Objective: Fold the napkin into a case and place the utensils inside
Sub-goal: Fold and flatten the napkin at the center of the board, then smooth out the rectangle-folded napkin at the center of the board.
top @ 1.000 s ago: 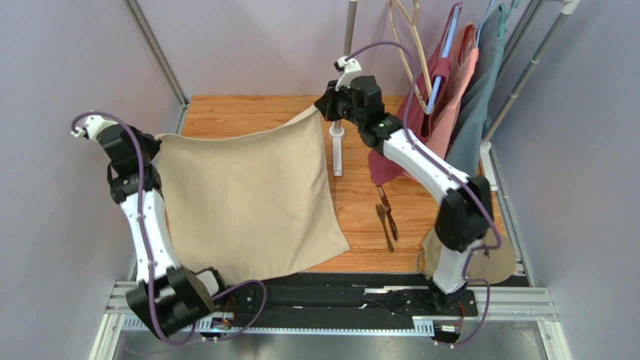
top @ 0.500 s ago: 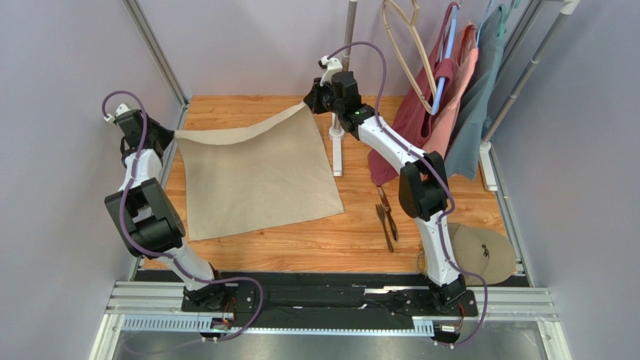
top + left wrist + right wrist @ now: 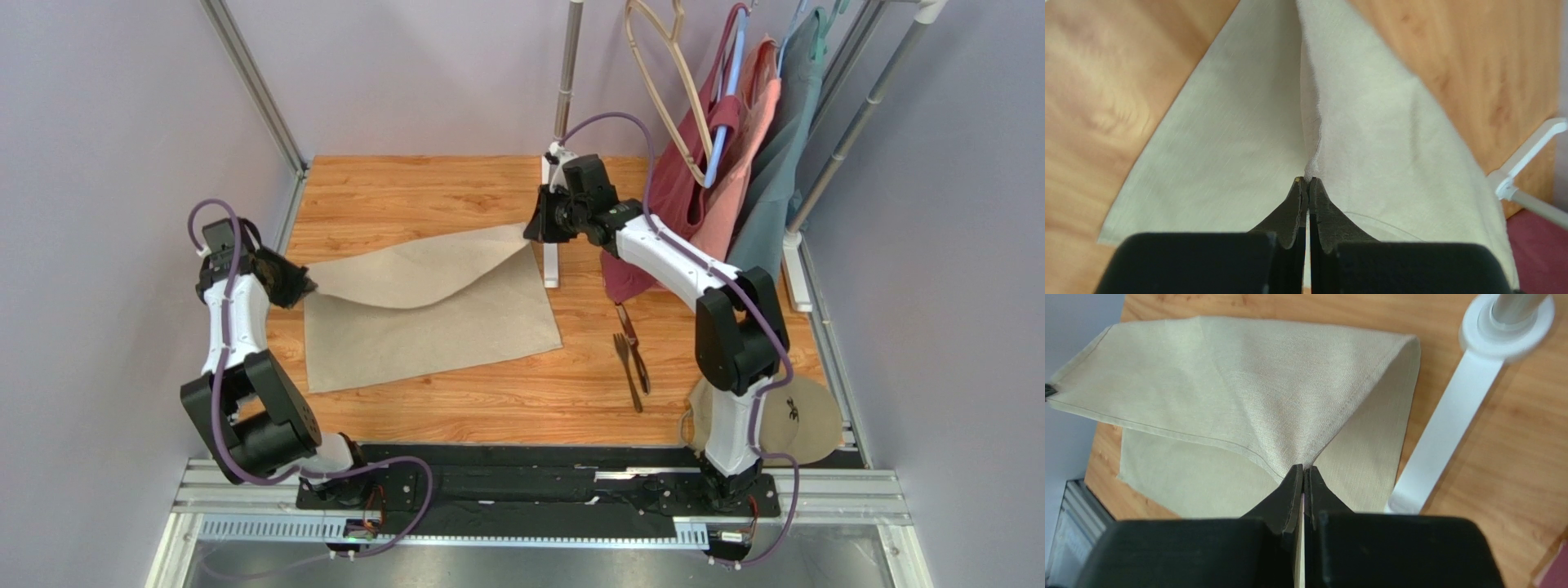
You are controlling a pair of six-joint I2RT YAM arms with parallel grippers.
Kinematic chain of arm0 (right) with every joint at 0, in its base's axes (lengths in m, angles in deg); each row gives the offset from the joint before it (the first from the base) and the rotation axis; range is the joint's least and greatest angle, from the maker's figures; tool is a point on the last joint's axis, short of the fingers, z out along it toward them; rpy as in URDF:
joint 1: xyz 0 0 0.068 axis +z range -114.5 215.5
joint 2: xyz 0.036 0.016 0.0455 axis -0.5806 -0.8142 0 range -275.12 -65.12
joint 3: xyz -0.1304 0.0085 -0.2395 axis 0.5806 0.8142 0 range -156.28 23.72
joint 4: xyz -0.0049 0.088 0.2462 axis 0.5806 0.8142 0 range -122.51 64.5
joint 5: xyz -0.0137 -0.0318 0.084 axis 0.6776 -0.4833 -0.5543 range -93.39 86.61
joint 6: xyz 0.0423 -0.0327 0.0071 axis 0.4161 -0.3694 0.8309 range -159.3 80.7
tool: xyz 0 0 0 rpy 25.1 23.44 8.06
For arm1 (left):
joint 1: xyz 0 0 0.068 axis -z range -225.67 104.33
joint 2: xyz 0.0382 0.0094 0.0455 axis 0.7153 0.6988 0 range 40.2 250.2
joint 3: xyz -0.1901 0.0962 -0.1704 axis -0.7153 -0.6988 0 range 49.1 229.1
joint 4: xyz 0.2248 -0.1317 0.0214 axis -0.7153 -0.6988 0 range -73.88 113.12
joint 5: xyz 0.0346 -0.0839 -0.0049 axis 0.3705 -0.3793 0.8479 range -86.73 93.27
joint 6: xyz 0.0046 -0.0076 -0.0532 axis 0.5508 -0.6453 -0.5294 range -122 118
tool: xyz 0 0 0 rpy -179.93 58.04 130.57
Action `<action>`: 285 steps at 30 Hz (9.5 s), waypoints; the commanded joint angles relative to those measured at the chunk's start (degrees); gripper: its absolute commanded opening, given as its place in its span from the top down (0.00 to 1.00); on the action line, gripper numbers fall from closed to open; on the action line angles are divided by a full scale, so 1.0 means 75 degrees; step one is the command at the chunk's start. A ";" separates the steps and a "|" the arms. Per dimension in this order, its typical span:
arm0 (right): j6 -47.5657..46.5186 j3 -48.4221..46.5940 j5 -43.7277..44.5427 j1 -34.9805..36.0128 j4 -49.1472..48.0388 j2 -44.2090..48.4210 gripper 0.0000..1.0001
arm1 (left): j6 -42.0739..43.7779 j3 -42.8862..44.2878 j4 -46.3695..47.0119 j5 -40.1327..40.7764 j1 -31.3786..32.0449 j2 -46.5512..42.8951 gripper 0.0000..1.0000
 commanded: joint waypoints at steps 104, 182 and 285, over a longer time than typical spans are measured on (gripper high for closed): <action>0.0457 0.3621 0.0129 0.0412 0.0755 0.0743 1.00 | 0.0613 -0.1616 -0.1870 0.2117 -0.1143 0.0950 1.00; -0.0070 -0.3057 -0.0083 -0.0010 -0.0288 -0.4062 0.52 | 0.1749 0.2685 -0.1741 0.1566 -0.0381 0.4301 0.87; 0.0844 -0.0973 -0.1265 0.0823 -0.0311 -0.2621 0.71 | -0.3020 -0.1311 0.7787 -0.2066 -0.0369 0.4031 0.92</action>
